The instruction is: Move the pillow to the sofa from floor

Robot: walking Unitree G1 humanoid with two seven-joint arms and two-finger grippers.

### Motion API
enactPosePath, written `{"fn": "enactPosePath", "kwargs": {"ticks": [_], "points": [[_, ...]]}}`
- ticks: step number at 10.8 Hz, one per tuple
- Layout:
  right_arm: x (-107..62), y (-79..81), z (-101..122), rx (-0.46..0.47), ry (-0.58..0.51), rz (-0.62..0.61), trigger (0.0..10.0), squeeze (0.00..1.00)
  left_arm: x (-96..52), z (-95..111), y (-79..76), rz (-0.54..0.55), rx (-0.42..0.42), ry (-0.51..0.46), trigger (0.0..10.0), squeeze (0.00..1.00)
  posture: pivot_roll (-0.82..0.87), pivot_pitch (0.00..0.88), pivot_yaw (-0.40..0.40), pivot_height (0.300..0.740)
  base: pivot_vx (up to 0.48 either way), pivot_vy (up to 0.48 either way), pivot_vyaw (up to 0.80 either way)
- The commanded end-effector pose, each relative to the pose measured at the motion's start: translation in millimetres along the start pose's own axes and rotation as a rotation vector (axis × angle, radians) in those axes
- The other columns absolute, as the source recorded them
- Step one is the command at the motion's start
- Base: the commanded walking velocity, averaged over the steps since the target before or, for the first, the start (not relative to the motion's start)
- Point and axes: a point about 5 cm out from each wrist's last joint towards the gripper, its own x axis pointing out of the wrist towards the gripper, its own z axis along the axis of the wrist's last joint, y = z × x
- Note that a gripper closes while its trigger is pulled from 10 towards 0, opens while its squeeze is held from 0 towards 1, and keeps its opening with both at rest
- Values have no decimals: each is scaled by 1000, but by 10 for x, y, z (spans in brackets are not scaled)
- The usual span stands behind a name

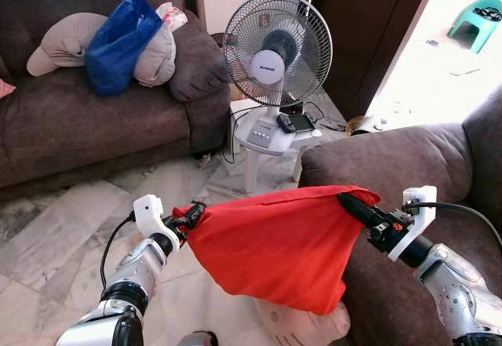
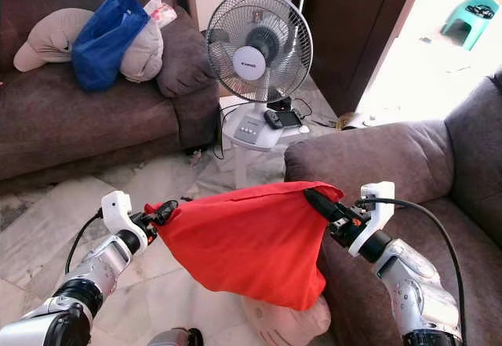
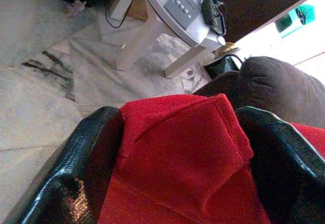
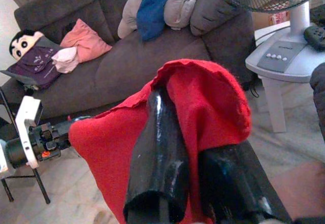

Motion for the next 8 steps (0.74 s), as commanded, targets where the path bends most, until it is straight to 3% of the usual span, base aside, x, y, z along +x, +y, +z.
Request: {"fn": "enactPosePath", "kwargs": {"ticks": [1,8], "points": [[9,16,144,-47,-36,7,10000,0,3,-60,-13,4,14,31,0,0,68,23,-70,740,0,0,0],[34,57,75,-28,-28,16,10000,0,-13,-103,-14,9,37,22,0,0,72,40,-68,740,0,0,0]]}}
